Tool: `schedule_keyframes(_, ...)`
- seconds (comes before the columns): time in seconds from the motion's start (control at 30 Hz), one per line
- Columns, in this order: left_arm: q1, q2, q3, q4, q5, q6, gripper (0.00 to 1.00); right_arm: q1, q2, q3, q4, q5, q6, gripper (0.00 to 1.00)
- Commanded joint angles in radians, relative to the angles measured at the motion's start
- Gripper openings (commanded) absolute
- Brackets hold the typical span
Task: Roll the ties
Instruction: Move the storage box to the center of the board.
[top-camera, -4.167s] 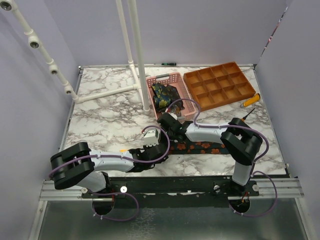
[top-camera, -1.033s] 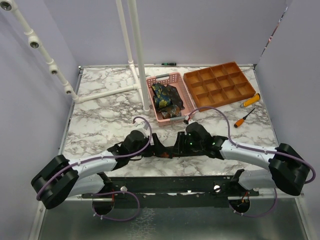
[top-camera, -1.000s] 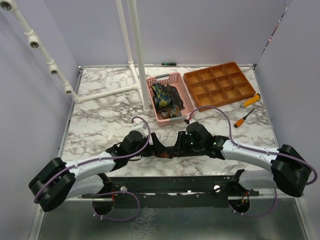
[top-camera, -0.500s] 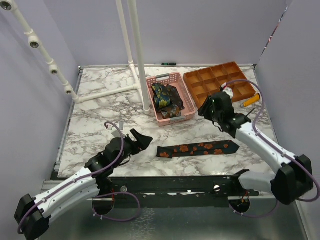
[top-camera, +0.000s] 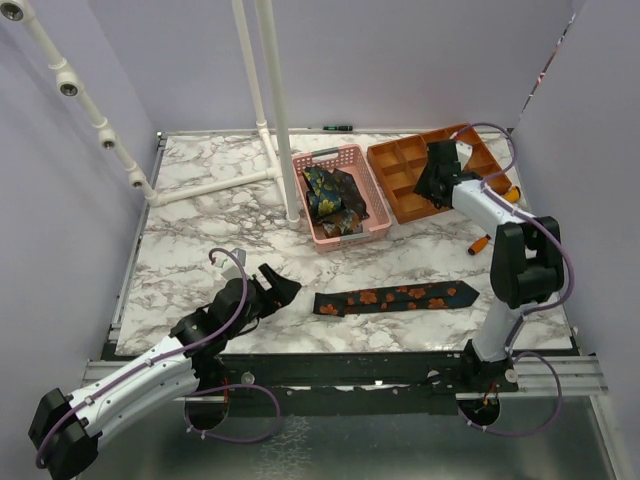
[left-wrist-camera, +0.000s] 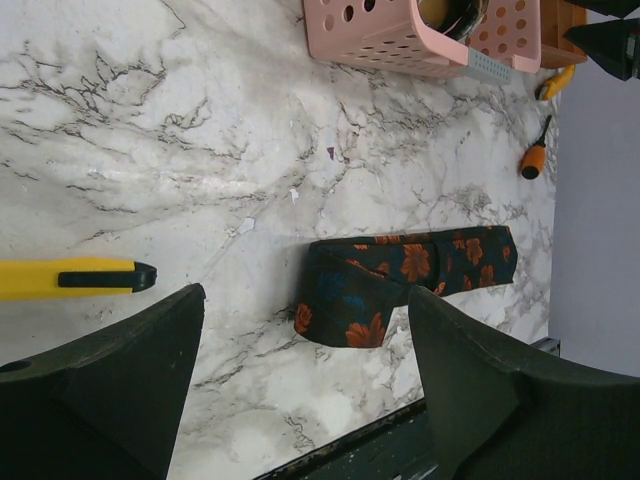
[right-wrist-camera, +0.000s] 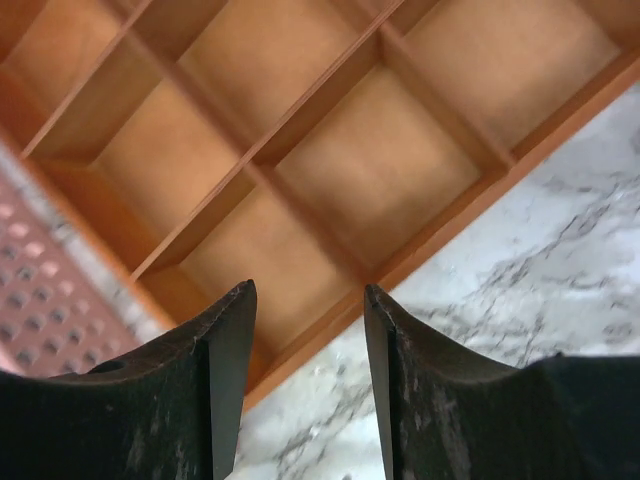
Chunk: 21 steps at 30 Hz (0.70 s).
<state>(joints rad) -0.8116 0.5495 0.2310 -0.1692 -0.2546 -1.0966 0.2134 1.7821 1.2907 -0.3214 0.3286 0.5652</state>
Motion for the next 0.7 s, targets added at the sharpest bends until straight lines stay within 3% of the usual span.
schedule_keyframes(0.0, 0.006, 0.018, 0.005, -0.027, 0.01, 0.023, 0.83, -0.022, 0.109, 0.099, -0.038, 0.026, -0.091, 0.51)
schedule_keyframes(0.2, 0.005, 0.075, 0.031, -0.008, 0.004, 0.068, 0.84, -0.023, 0.185, 0.095, -0.088, 0.018, -0.117, 0.48)
schedule_keyframes(0.3, 0.005, 0.101, 0.033, 0.017, 0.013, 0.081, 0.84, -0.034, 0.191, 0.047, -0.113, 0.01, -0.075, 0.4)
schedule_keyframes(0.43, 0.005, 0.13, 0.036, 0.039, 0.03, 0.092, 0.84, -0.054, 0.128, -0.069, -0.121, -0.024, 0.032, 0.27)
schedule_keyframes(0.67, 0.005, 0.139, 0.022, 0.066, 0.047, 0.093, 0.84, -0.055, -0.011, -0.271, -0.14, -0.025, 0.18, 0.16)
